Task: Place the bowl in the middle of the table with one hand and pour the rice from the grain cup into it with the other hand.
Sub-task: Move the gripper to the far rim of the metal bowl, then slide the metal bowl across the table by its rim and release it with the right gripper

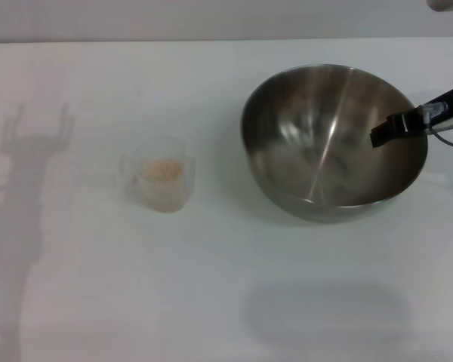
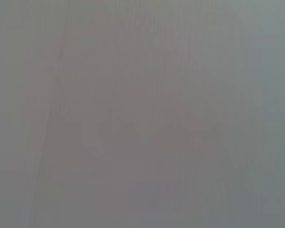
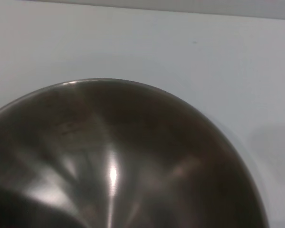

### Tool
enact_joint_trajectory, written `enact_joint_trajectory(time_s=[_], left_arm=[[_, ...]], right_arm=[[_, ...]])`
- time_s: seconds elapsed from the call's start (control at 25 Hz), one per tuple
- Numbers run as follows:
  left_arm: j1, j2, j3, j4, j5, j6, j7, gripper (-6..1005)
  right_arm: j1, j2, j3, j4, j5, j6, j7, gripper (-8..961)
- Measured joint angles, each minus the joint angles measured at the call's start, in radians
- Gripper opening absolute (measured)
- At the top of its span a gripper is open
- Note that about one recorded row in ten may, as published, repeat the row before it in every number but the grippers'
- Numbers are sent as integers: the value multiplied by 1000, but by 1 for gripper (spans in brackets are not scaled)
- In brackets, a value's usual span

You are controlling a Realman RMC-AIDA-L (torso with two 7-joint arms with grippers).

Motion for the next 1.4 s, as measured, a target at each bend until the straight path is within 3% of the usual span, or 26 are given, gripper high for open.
enact_joint_trajectory(time_s=[0.08,0.52,0.68,0.92,1.16,1.4], left_arm=[[2,0,0,0,0,6,0,715],[15,-1,0,-6,6,16,-1,715],[16,-1,0,-8,7,18,-1,715],[16,-1,3,-10,8,18,-1,715],[16,-2,5,-11,8,19,-1,715],[14,-2,6,-11,8,21,-1,715]], right_arm=[[0,-1,0,1,5,0,-5,537],[-14,1,0,2,7,-1,-23,321],[-24,2,0,-16,12,-10,-35,108],[-45,3,0,-83,12,-27,-36,16],[-63,6,-15,-162,51,-56,-53,9],[-59,6,-63,-161,98,-87,-66,20]])
